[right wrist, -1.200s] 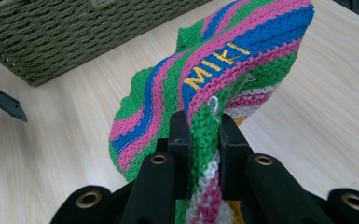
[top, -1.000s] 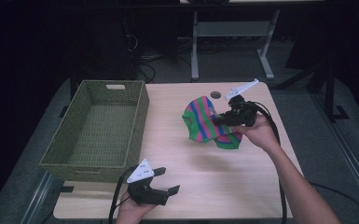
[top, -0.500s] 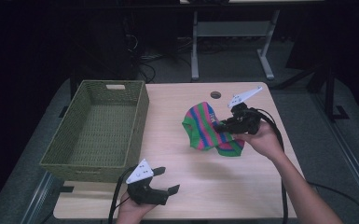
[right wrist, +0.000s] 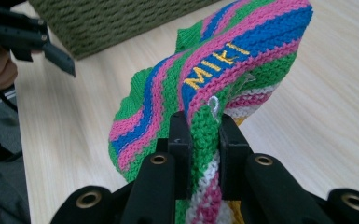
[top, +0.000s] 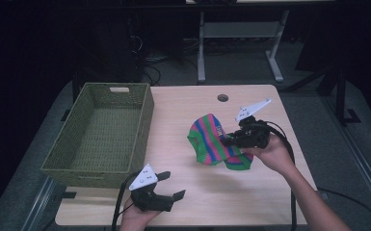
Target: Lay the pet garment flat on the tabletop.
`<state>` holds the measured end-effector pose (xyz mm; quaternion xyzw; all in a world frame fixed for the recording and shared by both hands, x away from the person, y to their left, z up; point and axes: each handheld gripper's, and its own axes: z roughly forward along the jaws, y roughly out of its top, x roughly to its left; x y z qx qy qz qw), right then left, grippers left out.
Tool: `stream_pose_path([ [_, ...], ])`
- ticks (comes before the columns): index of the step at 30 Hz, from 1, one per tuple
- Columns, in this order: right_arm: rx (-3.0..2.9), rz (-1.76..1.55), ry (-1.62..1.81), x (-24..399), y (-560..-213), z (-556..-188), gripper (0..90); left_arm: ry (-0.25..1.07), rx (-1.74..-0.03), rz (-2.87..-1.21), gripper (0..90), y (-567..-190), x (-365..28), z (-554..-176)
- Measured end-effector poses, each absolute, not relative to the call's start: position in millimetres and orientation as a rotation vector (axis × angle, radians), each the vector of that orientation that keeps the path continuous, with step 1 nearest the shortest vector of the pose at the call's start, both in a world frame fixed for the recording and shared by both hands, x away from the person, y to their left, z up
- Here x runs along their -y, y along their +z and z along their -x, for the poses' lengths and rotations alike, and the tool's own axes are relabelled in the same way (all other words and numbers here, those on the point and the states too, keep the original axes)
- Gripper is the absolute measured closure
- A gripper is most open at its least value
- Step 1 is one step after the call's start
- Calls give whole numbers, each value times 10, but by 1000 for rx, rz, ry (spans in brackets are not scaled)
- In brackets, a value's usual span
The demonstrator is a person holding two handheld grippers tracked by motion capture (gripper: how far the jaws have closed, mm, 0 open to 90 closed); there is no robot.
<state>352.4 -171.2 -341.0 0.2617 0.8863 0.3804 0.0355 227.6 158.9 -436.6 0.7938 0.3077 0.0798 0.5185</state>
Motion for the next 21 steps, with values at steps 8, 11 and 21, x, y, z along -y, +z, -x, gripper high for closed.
stream_pose_path([
  [8,-2735,-789,1174,1718,-3478,-3393,787,196,-729,-1904,164,-4359,-1584,-2273],
  [11,-2734,-796,1175,1723,-3507,-3337,787,197,-728,-1904,164,-4354,-1593,-2277],
  [21,-2726,-780,1165,1686,-3648,-3194,787,207,-731,-1898,164,-4344,-1601,-2259],
])
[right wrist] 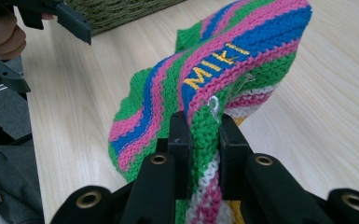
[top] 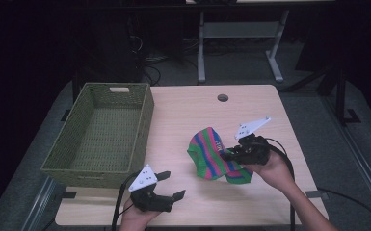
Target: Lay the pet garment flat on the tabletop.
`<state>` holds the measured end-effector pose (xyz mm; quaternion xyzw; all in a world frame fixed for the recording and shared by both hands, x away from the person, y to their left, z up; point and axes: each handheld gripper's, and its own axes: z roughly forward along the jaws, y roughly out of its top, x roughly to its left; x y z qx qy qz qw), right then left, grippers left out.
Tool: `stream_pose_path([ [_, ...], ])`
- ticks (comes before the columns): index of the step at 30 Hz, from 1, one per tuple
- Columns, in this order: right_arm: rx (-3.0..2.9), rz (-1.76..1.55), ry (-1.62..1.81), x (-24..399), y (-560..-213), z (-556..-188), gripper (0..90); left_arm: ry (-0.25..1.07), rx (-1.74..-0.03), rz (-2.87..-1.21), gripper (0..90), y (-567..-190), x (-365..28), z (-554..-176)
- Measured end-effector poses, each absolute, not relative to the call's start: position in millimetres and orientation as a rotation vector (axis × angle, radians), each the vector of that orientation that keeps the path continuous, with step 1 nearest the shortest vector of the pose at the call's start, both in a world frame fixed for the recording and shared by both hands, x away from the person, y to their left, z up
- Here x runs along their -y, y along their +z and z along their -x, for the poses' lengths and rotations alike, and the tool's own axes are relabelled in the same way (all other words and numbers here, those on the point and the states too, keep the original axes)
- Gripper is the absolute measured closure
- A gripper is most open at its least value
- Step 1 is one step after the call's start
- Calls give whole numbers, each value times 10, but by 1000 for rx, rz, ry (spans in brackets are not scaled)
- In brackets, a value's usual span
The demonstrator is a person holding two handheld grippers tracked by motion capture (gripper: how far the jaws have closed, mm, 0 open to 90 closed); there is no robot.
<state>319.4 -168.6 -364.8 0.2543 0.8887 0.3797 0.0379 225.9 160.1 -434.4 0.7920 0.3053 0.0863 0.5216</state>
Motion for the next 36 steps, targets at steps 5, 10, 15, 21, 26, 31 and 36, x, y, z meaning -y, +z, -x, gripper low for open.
stream_pose_path([
  [5,-2745,-805,1195,1668,-3750,-3177,787,200,-741,-1888,164,-4353,-1614,-2269],
  [10,-2788,-827,1180,1591,-3933,-3190,787,202,-742,-1887,164,-4348,-1629,-2265],
  [15,-2823,-885,1125,1554,-4120,-3266,785,204,-736,-1891,164,-4346,-1628,-2266],
  [21,-2861,-920,1084,1538,-4299,-3368,772,197,-731,-1903,164,-4358,-1607,-2270],
  [26,-2873,-935,1091,1560,-4384,-3432,717,194,-730,-1905,164,-4361,-1612,-2275],
  [31,-2914,-955,1092,1592,-4441,-3498,565,184,-738,-1905,164,-4367,-1602,-2275],
  [36,-2907,-953,1084,1637,-4409,-3501,467,188,-735,-1905,164,-4362,-1603,-2278],
])
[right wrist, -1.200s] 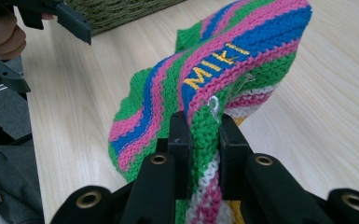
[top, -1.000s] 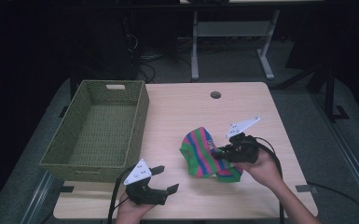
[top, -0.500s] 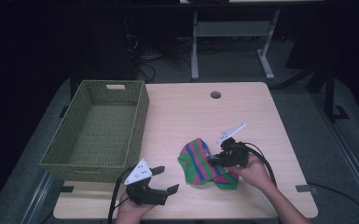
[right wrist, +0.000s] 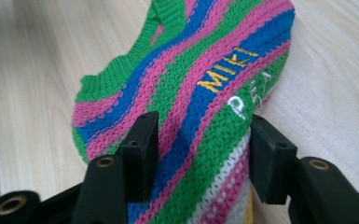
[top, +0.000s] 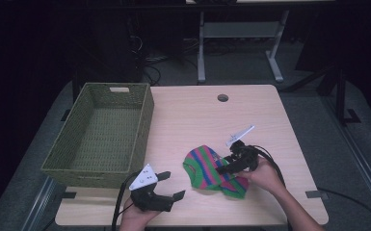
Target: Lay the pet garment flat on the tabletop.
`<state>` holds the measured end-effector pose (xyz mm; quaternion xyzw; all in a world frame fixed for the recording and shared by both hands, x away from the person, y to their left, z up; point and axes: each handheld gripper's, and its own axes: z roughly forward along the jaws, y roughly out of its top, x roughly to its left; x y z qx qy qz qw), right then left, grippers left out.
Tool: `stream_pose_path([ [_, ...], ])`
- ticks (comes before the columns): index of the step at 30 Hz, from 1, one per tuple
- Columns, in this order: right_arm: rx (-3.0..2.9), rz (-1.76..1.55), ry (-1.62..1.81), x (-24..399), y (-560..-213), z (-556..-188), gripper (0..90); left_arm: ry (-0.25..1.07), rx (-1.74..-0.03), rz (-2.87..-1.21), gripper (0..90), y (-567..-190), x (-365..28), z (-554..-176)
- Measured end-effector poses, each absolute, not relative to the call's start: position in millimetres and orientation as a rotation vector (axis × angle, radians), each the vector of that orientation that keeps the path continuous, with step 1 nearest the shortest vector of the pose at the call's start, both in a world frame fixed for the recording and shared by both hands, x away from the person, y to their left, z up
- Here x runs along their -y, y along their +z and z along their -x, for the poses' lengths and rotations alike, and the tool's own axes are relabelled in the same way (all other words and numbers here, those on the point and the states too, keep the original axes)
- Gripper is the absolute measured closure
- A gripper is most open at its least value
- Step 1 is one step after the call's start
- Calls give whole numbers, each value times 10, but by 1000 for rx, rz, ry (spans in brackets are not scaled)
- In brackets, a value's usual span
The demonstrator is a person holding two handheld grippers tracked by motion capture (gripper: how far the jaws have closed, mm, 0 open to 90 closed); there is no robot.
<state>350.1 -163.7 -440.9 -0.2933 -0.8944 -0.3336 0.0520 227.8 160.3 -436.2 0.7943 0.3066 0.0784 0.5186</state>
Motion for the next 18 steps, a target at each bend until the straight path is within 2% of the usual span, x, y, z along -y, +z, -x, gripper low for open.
stream_pose_path([
  [5,2736,904,-1043,1710,-4279,-3484,413,189,-726,-1910,164,-4364,-1598,-2283],
  [18,2747,797,-1115,1631,-4027,-3289,406,183,-725,-1915,164,-4369,-1580,-2283],
])
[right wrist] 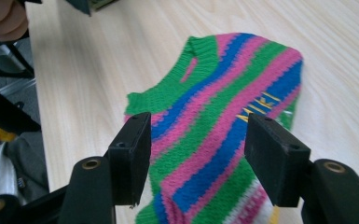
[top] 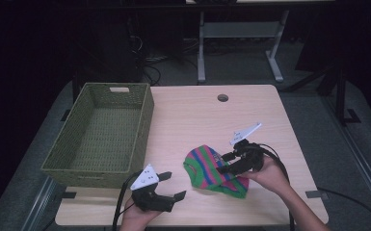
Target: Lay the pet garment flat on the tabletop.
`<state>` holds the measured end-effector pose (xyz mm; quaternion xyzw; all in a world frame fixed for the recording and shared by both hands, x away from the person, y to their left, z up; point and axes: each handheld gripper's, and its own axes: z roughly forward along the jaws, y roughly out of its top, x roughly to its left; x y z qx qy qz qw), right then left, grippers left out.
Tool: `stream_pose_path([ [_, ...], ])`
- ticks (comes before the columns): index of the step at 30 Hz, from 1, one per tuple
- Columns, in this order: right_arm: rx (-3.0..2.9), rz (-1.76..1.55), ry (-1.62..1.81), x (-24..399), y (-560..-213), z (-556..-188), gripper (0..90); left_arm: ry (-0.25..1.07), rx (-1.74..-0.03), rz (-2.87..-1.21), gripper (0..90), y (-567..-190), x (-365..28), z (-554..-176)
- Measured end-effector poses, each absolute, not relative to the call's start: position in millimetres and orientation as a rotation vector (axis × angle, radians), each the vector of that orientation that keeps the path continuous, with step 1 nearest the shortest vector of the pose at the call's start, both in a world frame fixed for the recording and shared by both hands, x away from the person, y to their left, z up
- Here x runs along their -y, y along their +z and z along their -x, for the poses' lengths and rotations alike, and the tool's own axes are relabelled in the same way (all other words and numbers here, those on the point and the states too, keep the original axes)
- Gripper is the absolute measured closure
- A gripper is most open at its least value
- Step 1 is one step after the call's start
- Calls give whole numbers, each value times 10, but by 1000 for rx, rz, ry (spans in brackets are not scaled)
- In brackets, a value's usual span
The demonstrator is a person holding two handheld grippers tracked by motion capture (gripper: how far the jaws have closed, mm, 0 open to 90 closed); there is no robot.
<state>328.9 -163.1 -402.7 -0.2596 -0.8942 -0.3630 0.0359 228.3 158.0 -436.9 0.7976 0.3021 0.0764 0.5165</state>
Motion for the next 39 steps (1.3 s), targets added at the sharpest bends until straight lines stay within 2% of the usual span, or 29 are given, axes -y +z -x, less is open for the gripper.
stream_pose_path([
  [8,2744,734,-1116,1504,-3994,-3197,400,183,-724,-1920,164,-4373,-1572,-2286],
  [39,2788,586,-979,1104,-4246,-3149,379,177,-729,-1918,164,-4374,-1579,-2285],
])
